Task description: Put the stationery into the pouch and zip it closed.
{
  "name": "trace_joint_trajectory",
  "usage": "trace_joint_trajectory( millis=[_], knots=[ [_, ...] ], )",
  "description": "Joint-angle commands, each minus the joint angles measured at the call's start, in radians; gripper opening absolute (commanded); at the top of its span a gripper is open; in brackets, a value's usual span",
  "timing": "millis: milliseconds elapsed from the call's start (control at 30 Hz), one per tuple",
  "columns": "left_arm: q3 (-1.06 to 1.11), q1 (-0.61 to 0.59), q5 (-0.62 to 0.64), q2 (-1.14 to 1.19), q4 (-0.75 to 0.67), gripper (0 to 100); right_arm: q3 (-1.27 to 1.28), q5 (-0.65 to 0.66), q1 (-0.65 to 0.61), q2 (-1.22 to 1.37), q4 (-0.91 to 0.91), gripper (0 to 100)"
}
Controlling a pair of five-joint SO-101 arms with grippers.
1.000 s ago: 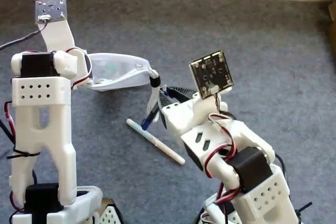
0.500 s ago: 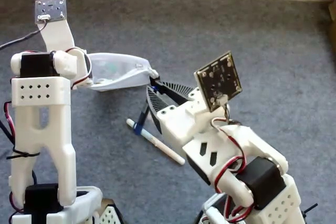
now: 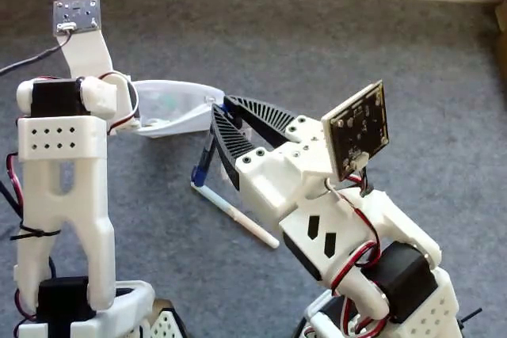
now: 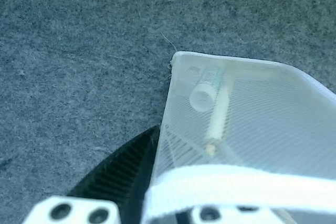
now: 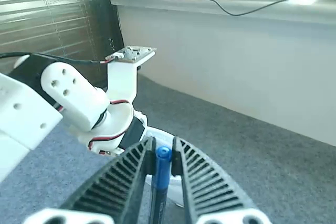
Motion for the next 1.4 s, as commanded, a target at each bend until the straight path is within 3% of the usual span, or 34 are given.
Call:
trace_joint_trajectory(
  millis=[0, 767, 1367],
  knots=[
    [0.022, -0.013, -0.008, 0.021, -0.02, 1, -0.062, 0.011, -0.01, -0.025, -0.07, 4.0],
    [0.022, -0.016, -0.008, 0.015, -0.02, 1, -0.058, 0.011, -0.01, -0.015, -0.409, 4.0],
    [0.022, -0.018, -0.009, 0.013, -0.02, 1, -0.248, 0.011, -0.005, 0.386, -0.625, 4.0]
  ],
)
